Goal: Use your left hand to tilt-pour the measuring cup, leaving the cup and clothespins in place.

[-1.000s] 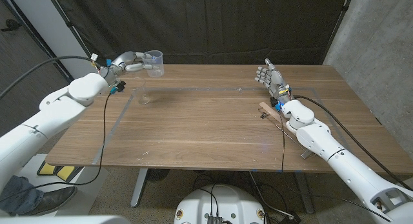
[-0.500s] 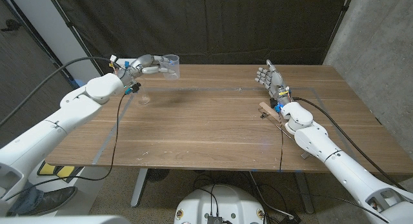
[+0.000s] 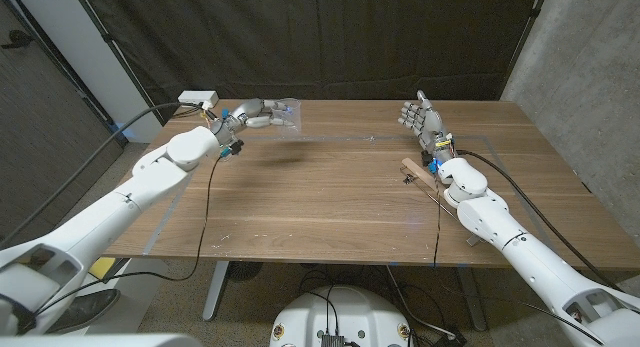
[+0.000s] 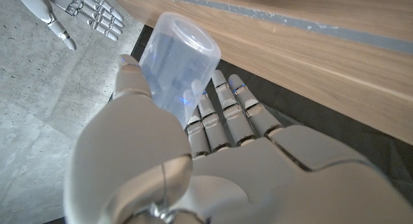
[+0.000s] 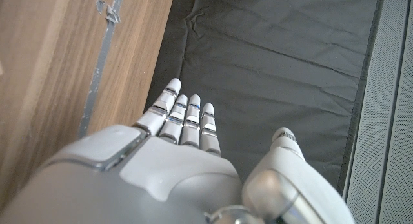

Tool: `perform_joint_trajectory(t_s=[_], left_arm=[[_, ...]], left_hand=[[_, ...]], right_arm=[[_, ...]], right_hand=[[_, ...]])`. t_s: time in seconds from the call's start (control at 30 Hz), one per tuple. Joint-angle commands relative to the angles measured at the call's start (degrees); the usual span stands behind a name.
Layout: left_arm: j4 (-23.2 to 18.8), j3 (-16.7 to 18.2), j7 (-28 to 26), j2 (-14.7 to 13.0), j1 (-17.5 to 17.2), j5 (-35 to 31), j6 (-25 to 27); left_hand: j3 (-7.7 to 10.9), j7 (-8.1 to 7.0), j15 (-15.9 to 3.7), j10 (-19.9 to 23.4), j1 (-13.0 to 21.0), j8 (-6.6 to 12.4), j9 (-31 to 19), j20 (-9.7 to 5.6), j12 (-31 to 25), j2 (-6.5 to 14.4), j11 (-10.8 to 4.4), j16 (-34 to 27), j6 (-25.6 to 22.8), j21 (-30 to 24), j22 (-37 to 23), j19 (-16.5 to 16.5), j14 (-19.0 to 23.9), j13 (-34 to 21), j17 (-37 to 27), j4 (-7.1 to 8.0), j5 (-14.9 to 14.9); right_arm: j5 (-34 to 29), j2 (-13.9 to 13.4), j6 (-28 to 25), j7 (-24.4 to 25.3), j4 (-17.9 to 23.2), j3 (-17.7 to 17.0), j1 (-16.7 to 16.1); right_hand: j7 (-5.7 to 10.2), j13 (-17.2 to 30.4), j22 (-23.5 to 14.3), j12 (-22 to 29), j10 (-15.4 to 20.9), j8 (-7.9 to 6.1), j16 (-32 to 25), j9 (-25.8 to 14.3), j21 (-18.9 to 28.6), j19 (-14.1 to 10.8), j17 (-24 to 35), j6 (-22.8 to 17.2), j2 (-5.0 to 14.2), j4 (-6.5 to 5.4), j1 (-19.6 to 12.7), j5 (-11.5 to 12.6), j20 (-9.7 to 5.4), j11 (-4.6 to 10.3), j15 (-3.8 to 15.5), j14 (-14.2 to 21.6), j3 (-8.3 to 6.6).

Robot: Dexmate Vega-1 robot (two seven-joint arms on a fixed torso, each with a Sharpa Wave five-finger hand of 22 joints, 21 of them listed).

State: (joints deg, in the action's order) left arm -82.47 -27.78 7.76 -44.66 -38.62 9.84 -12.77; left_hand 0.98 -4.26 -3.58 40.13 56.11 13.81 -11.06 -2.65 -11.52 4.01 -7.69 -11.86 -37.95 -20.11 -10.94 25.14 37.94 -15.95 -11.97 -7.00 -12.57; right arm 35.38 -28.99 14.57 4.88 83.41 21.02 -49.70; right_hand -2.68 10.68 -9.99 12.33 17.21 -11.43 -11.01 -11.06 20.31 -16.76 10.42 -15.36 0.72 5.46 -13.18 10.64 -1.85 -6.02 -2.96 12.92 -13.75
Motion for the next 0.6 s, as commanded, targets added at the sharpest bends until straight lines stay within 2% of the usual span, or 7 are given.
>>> perform_joint_trajectory(t_s=[0.03,0.33,0.47,0.6], left_arm=[[6.7,-5.4,-6.9,6.5,2.7,-7.4,-1.6],[5.5,-8.8,-13.4,6.9,3.4,-16.8,2.4],[7.5,-10.6,-17.1,8.0,4.2,-21.1,1.4],[11.7,-12.0,-16.5,10.0,5.8,-20.8,-1.3]], left_hand=[[3.99,0.65,-4.48,-0.3,-0.4,0.00,-0.3,0.02,0.2,1.1,-0.29,0.2,-0.8,0.2,-0.1,-0.4,-0.1,-0.2,-0.2,4.13,0.2],[3.99,0.67,-4.44,-0.6,-0.3,-0.10,-0.3,0.46,0.2,1.1,-0.19,0.2,-0.7,0.4,-0.1,-0.9,-0.3,-0.1,-0.1,4.10,0.2],[3.97,0.38,-4.48,-0.4,-0.3,0.02,-0.3,0.39,0.1,1.0,-0.27,0.1,-1.1,0.4,-0.1,-0.8,-0.2,-0.1,-0.1,4.05,0.2],[3.91,0.22,-4.66,-0.3,-0.3,0.06,-0.3,0.22,0.0,0.9,-0.41,0.1,-1.3,0.4,-0.1,-0.7,-0.2,-0.1,-0.1,4.03,0.2]], right_arm=[[-0.2,0.1,2.7,-1.4,-1.8,-0.6,0.5],[0.5,0.2,3.0,-2.0,-2.7,-0.9,0.5],[0.8,0.2,2.9,-2.3,-3.1,-0.9,0.6],[1.0,0.0,2.4,-2.4,-2.9,-0.9,0.5]], right_hand=[[0.20,0.1,-0.3,0.2,0.5,-0.19,0.1,-0.1,-0.3,-0.4,0.1,-0.5,0.38,-0.10,-0.1,0.1,0.06,0.25,0.26,0.6,0.10],[0.29,0.1,-0.3,0.2,0.6,-0.16,0.1,-0.1,-0.4,-0.5,0.1,-0.5,0.37,-0.06,-0.1,0.1,0.06,0.22,0.27,0.6,0.14],[0.33,0.1,-0.3,0.1,0.5,-0.17,0.1,-0.1,-0.5,-0.5,0.1,-0.6,0.38,-0.06,-0.1,0.1,0.06,0.29,0.26,0.6,0.15],[0.36,0.1,-0.3,0.2,0.5,-0.16,0.1,-0.1,-0.5,-0.5,0.1,-0.6,0.39,-0.05,-0.1,0.1,0.10,0.29,0.27,0.6,0.16]])
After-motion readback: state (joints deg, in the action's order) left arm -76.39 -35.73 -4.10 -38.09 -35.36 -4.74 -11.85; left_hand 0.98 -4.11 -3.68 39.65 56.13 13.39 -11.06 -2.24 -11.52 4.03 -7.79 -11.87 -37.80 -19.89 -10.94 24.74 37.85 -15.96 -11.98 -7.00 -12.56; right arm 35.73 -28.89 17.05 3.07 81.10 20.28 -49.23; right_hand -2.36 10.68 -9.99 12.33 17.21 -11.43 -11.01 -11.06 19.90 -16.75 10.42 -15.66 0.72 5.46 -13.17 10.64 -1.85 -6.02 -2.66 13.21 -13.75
